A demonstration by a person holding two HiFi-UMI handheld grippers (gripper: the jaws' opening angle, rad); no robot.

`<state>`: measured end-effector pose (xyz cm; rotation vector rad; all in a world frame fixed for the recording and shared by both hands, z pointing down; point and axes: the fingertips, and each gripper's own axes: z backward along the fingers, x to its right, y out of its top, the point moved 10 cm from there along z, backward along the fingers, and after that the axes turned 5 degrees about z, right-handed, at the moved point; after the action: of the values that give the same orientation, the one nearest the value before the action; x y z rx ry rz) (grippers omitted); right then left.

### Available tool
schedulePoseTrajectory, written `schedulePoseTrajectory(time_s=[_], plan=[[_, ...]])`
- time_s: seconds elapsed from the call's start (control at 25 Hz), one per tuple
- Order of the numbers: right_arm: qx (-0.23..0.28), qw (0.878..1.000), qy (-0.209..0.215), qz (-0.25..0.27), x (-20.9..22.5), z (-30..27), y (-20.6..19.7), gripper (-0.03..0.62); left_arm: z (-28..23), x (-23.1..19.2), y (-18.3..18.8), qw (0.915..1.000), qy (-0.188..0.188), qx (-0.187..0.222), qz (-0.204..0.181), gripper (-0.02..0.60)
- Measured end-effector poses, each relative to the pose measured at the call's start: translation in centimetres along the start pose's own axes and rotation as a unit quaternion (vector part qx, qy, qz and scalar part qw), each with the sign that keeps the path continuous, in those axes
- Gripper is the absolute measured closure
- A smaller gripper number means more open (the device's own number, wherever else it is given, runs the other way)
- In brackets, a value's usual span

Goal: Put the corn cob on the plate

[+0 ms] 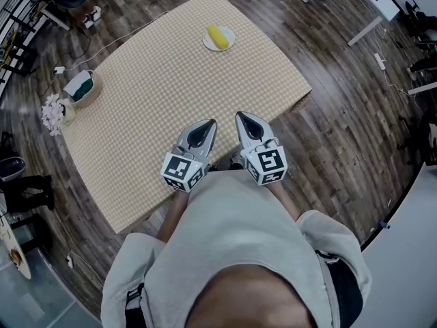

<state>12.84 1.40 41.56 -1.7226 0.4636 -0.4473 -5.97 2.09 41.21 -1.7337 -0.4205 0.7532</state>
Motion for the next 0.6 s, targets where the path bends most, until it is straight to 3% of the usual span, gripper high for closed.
schedulePoseTrajectory(time_s=[0.6], plan=[[-0.011, 1.0, 0.015, 0.0, -0.6, -1.6, -0.4, 0.599, 0.2, -0.5, 0.0, 1.0, 0.005, 0.002, 0.003, 0.574]])
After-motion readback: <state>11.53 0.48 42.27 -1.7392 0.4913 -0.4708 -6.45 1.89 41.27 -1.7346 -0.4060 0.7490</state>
